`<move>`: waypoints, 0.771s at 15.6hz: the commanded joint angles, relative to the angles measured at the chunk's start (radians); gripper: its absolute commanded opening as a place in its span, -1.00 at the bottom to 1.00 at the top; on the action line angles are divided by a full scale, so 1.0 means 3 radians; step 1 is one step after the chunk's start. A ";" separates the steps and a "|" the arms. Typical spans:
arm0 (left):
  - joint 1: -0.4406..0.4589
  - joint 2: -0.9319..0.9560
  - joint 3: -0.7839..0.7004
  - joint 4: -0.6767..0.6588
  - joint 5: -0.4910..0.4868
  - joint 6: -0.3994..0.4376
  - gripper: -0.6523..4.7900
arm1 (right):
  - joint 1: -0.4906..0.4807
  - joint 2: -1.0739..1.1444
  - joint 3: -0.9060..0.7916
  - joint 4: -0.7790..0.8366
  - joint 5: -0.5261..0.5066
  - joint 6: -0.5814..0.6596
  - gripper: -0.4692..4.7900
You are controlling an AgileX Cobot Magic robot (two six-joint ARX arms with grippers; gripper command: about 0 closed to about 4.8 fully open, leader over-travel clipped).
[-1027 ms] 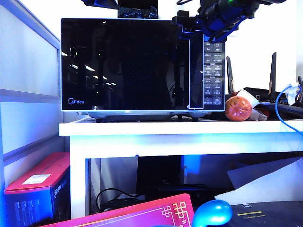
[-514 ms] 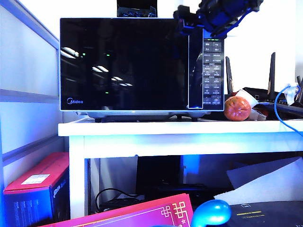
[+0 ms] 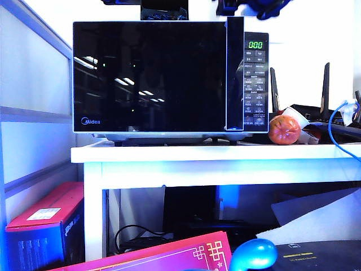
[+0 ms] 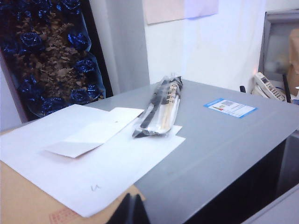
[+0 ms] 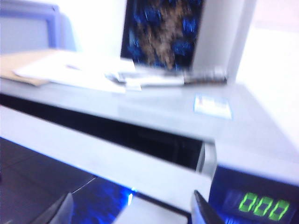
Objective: Open the microwave door, place the orange inside the microwave, then close the microwave door.
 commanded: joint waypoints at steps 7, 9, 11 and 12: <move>0.0000 -0.0015 0.0018 0.0055 0.0004 -0.0018 -0.78 | -0.0965 -0.0112 0.0010 -0.0189 -0.1597 0.0247 0.44; 0.0000 -0.0015 0.0018 0.0053 0.0004 -0.0070 -0.78 | -0.1141 -0.0060 0.0011 -0.0192 -0.1953 0.0356 0.44; 0.0000 -0.0015 0.0018 0.0053 0.0006 -0.0076 -0.78 | -0.1203 0.0017 0.0011 -0.0121 -0.2310 0.0364 0.44; 0.0000 -0.0015 0.0018 0.0053 0.0008 -0.0078 -0.78 | -0.1204 0.0047 0.0011 -0.0120 -0.2396 0.0365 0.44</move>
